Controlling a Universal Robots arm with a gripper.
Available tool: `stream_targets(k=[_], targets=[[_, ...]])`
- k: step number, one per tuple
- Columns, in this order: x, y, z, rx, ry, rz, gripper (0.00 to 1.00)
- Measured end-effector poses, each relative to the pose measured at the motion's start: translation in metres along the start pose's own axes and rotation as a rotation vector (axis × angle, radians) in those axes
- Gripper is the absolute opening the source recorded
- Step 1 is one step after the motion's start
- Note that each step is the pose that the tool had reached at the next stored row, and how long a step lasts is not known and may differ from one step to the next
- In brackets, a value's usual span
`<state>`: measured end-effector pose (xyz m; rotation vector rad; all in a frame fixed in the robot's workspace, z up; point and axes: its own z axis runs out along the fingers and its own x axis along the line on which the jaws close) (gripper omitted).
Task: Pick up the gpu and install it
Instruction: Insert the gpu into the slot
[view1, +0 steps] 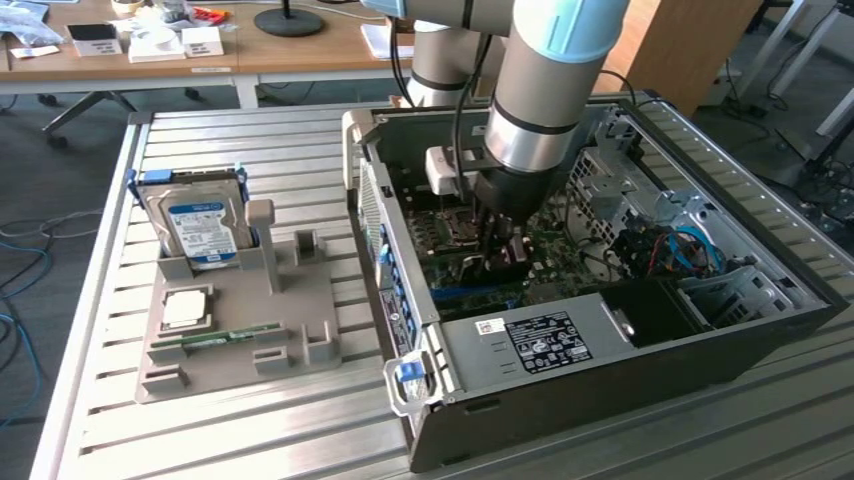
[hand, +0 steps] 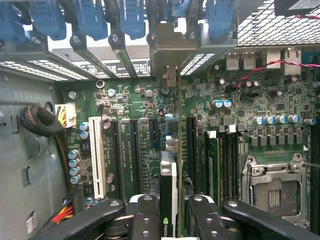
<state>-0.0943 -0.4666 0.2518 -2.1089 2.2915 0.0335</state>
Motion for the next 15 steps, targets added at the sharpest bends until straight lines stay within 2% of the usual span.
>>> stream_targets(k=[15], targets=[[-0.0013,0.0016,0.0002,0.0,0.0,0.0,0.27]])
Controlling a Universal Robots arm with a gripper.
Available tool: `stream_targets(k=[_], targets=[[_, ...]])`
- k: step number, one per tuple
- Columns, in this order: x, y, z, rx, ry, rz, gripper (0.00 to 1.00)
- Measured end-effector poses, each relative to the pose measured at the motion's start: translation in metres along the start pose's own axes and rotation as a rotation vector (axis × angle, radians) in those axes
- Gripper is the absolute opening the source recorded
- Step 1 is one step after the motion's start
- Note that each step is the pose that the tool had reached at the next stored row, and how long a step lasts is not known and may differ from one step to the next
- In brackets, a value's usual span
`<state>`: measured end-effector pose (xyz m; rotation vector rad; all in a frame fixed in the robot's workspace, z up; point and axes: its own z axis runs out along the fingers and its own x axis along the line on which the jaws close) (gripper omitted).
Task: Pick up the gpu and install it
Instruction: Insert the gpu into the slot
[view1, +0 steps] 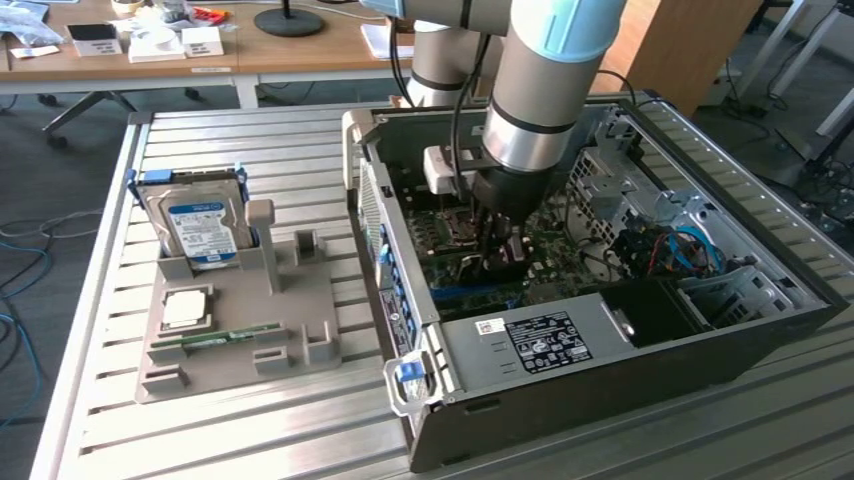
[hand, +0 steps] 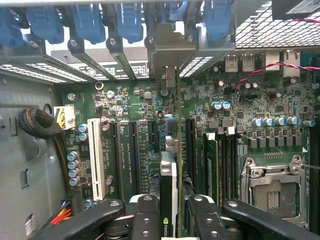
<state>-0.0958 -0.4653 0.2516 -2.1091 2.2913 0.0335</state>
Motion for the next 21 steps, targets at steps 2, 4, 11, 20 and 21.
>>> stream_targets(k=[2,4,11,20,21], targets=[[-0.0007,0.0009,0.0003,-0.0001,0.0001,0.0,0.27],[-0.0007,0.0013,0.0009,0.0,0.0001,0.0,0.27],[-0.0006,0.0015,0.0034,0.0,0.0,0.0,0.27],[-0.0005,0.0016,0.0044,0.0,0.0001,0.0,0.27],[-0.0005,0.0016,0.0045,0.0,0.0001,0.0,0.27]])
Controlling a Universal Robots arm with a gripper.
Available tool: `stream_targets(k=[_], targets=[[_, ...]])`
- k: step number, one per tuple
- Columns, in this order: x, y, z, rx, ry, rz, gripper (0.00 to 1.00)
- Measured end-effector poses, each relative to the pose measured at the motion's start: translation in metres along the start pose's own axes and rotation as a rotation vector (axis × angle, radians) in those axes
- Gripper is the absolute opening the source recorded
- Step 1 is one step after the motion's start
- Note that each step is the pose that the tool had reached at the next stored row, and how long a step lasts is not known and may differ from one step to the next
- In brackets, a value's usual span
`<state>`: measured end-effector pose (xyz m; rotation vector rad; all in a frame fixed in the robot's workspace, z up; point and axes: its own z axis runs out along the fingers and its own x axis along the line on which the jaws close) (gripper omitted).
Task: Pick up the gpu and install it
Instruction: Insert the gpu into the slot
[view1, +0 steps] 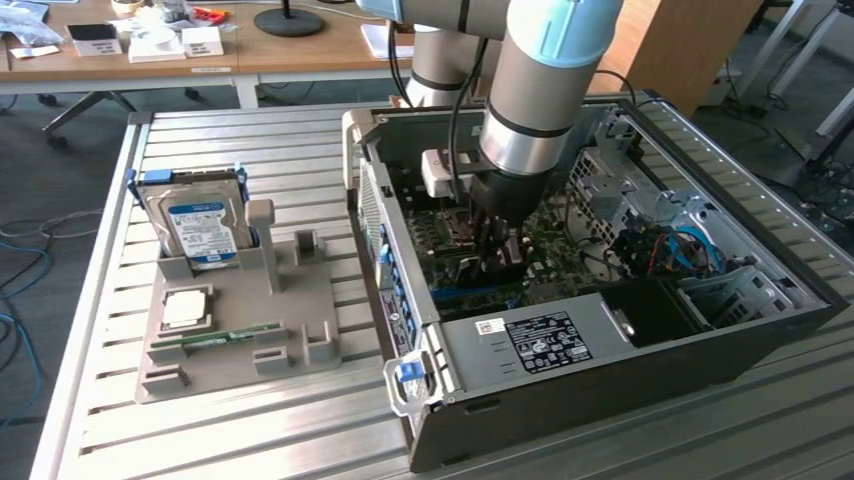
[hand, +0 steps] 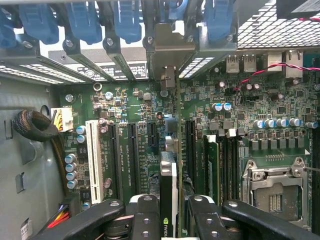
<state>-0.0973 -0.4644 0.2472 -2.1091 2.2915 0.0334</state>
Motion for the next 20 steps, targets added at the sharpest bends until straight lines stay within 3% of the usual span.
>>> stream_targets(k=[20], targets=[[0.0,0.0004,0.0006,-0.0001,-0.0003,0.0,0.27]])
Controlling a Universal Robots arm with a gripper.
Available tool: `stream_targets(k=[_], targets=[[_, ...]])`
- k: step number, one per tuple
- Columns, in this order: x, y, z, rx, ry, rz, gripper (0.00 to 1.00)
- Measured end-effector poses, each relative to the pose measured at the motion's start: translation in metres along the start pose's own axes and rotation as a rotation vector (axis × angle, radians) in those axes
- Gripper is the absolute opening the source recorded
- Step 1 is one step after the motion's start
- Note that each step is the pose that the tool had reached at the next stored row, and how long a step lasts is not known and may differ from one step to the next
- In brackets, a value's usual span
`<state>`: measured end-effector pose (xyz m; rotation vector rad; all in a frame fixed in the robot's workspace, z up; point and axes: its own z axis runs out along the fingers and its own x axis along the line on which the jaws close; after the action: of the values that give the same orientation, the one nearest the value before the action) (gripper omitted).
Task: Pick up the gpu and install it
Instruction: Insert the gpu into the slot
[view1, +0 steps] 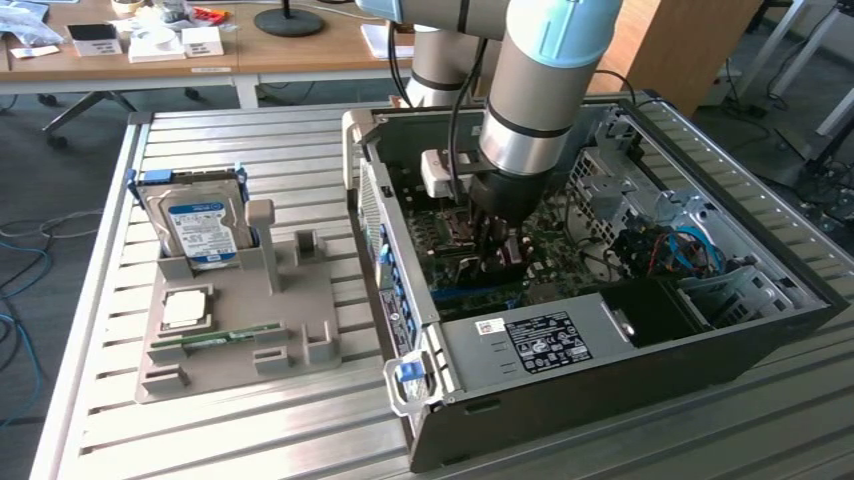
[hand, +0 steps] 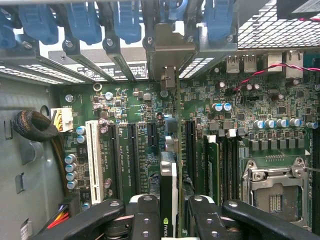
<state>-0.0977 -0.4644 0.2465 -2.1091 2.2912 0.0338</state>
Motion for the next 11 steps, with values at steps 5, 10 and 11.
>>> stream_targets(k=[5,10,11], targets=[[0.0,0.0,0.0,0.0,-0.0001,-0.002,0.27],[0.0,0.0,0.0001,-0.0001,-0.0002,-0.005,0.27],[0.0,0.0,0.0001,-0.0001,-0.0002,-0.005,0.27]])
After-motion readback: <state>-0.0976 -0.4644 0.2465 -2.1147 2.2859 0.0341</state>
